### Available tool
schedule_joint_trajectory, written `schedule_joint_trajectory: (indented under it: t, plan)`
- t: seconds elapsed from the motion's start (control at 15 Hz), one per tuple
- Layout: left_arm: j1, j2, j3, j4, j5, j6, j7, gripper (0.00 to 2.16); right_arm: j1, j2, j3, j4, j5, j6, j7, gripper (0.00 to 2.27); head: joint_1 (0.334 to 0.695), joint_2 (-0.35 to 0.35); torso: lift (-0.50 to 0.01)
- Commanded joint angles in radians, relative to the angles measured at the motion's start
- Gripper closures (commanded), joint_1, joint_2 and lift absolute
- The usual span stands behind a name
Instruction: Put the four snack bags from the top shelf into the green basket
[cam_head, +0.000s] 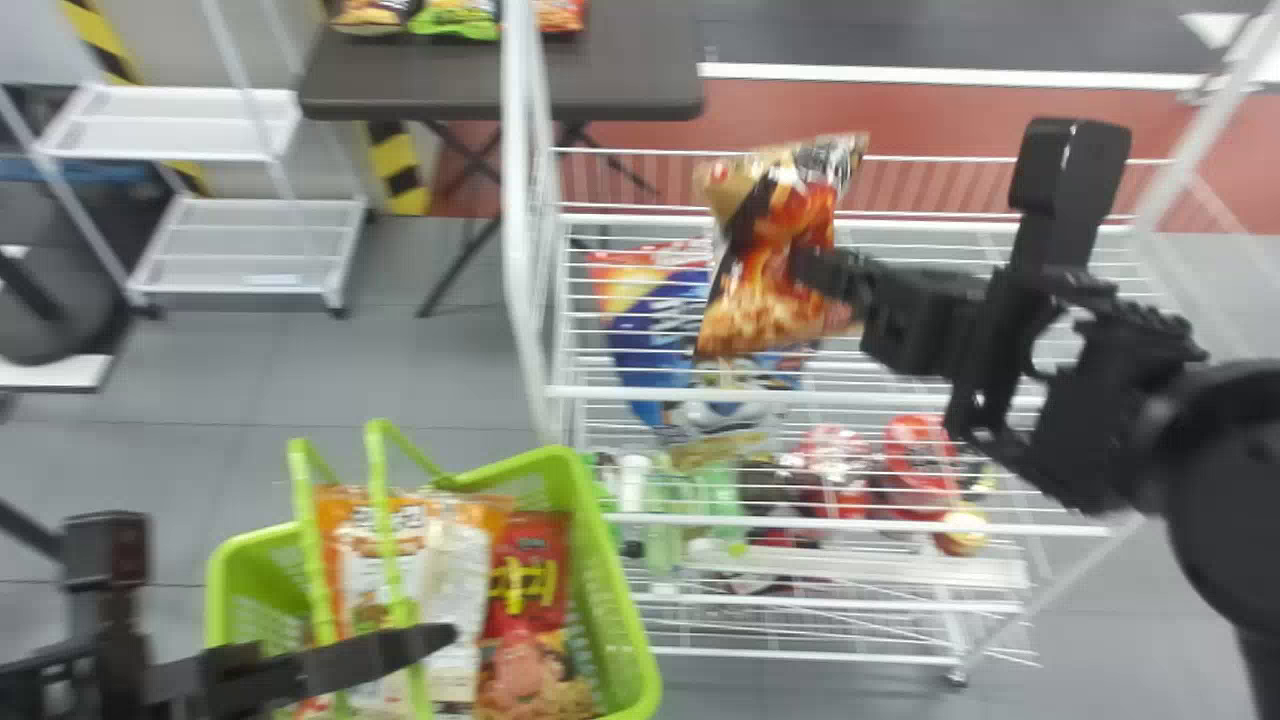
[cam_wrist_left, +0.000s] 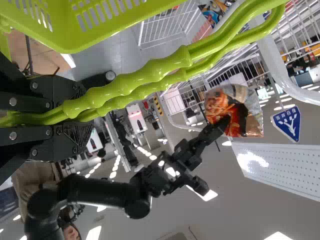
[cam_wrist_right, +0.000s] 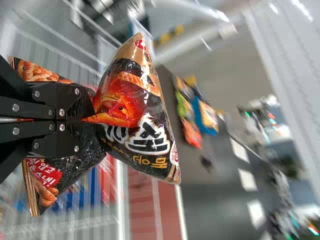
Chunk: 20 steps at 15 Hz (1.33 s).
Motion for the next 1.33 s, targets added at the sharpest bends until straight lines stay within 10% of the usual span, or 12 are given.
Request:
schedule_joint_trajectory:
  t: [0.0,0.33,0.93,1.0,1.07,1.27]
  plan:
    - [-0.008,0.000,0.000,0.004,0.000,0.003,-0.010,2.15,0.042,0.000,0.110,-0.030,-0.058,0.116,-0.004,2.26,0.695,0.125,0.000]
    - [-0.020,-0.006,-0.005,0.004,-0.002,0.006,-0.010,2.15,0.041,0.005,0.222,0.025,-0.190,0.137,-0.004,2.26,0.695,0.348,0.000]
    - [-0.022,-0.015,-0.008,-0.001,0.001,0.015,-0.010,2.15,-0.108,0.049,0.404,0.458,-0.224,0.039,0.056,2.20,0.695,0.350,0.000]
    - [-0.020,-0.017,-0.006,-0.001,0.001,0.015,-0.010,2.15,-0.122,0.049,0.412,0.456,-0.189,0.094,0.054,1.57,0.695,0.350,0.000]
    - [-0.019,-0.017,-0.005,-0.001,0.003,0.015,-0.010,2.15,-0.122,0.049,0.406,0.435,-0.144,0.177,0.051,0.30,0.695,0.350,0.000]
    - [-0.014,-0.015,0.000,0.002,0.004,0.015,-0.010,2.15,-0.057,0.043,0.335,0.255,-0.091,0.315,0.050,0.02,0.695,0.350,0.000]
